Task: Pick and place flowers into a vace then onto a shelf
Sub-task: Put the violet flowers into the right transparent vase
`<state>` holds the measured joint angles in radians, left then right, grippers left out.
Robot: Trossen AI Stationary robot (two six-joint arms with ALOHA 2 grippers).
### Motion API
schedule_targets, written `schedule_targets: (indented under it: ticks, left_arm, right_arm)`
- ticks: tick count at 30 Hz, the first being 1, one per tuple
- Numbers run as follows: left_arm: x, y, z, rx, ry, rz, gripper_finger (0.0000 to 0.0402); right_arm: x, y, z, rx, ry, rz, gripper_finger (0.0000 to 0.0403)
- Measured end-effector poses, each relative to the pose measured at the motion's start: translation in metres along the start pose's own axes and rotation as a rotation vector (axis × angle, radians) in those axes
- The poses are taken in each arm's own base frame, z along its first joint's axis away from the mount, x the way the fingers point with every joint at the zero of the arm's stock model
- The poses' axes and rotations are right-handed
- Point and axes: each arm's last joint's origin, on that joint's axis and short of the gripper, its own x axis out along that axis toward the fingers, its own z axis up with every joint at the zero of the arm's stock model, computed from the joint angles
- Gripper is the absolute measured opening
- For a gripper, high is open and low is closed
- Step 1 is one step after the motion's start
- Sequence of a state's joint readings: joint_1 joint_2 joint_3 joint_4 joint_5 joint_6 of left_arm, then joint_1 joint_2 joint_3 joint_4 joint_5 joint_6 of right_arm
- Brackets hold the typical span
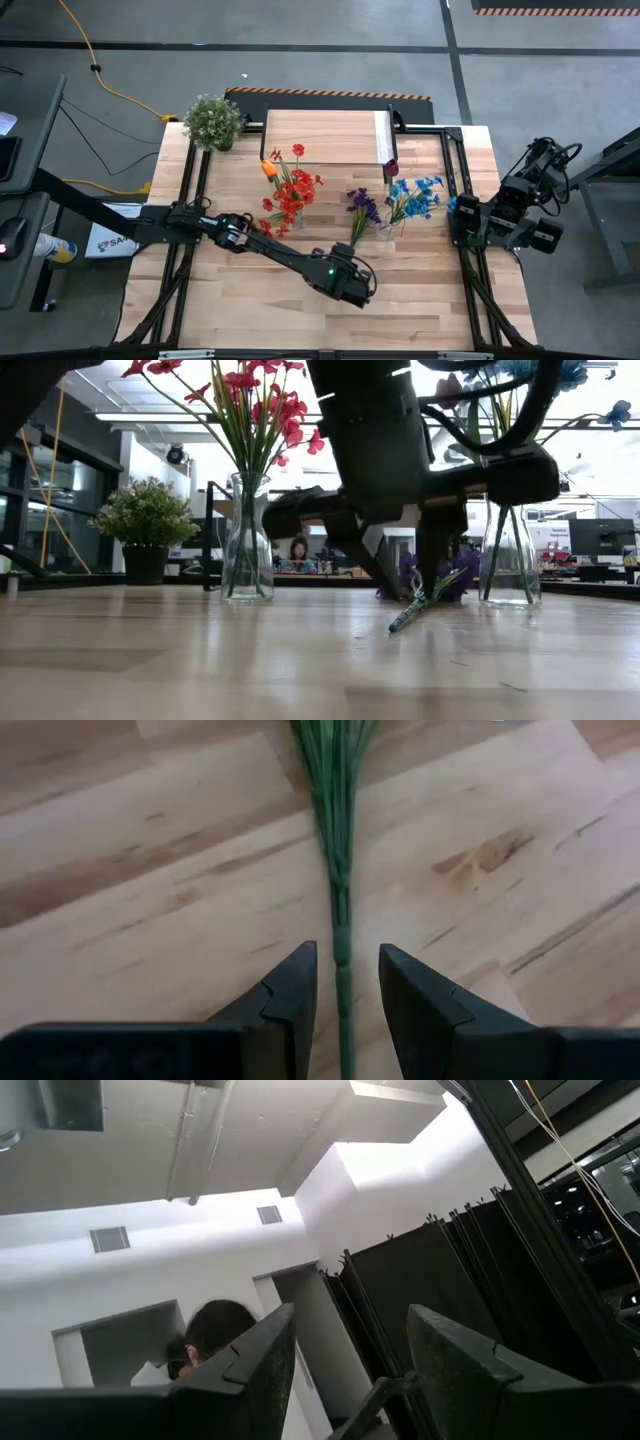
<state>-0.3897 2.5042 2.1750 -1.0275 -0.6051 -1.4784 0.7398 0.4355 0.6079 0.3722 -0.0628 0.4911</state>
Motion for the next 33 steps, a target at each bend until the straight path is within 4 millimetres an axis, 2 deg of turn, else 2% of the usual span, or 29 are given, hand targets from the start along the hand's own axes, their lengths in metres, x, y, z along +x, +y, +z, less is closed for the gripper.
schedule_targets:
  ticks: [6, 14, 17, 24, 33]
  left_arm:
    - [0.01, 0.001, -0.008, -0.017, 0.018, -0.029, 0.0145]
    - [0.013, 0.003, -0.011, -0.036, 0.032, -0.031, 0.0141]
    - [0.013, 0.003, -0.011, -0.036, 0.038, -0.028, 0.012]
    - [0.012, 0.002, -0.013, -0.068, 0.049, -0.036, 0.0031]
    - [0.01, 0.002, -0.019, -0.148, 0.04, -0.034, 0.0031]
  right_arm:
    - [0.0, 0.0, 0.0, -0.001, 0.002, -0.001, 0.0184]
    - [0.0, 0.0, 0.0, -0.002, 0.002, -0.002, 0.0184]
    - [0.0, 0.0, 0.0, -0.001, 0.002, -0.002, 0.0184]
    - [0.0, 0.0, 0.0, -0.002, 0.003, -0.002, 0.0184]
    - [0.0, 0.0, 0.0, -0.001, 0.003, -0.002, 0.0184]
